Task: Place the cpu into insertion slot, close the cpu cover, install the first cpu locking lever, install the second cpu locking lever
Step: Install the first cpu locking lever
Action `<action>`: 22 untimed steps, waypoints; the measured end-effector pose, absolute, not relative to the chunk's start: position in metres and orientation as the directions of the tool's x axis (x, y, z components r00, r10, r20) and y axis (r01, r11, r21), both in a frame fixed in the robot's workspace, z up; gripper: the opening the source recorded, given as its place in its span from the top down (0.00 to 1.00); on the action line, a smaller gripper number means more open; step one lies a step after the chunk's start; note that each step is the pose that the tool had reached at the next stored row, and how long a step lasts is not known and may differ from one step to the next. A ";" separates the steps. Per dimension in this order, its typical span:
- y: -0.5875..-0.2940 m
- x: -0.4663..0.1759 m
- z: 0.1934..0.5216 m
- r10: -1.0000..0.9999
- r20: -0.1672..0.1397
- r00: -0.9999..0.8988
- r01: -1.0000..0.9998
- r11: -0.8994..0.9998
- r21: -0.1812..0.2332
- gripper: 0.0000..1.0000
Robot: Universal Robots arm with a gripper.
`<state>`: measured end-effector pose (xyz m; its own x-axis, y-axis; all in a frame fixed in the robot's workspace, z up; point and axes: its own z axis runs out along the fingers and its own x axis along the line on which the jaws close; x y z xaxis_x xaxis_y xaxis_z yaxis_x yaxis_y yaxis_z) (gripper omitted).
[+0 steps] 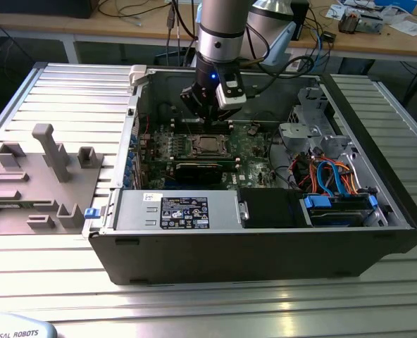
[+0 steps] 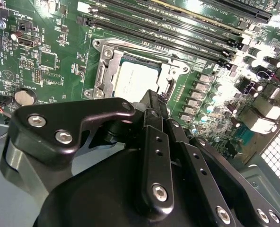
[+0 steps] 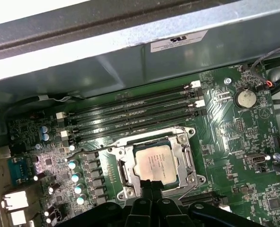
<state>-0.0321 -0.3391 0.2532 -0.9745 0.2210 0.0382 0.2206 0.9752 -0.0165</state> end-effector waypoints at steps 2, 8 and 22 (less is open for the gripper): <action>-0.339 -0.032 0.253 0.218 0.038 -0.975 0.217 0.976 -0.016 0.89; -0.339 -0.032 0.253 0.209 0.038 -0.977 0.208 0.978 -0.016 0.89; -0.339 -0.032 0.253 0.189 0.038 -0.981 0.188 0.982 -0.016 0.89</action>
<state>-0.0321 -0.3391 0.2532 -0.9813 0.1886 0.0382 0.1881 0.9820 -0.0165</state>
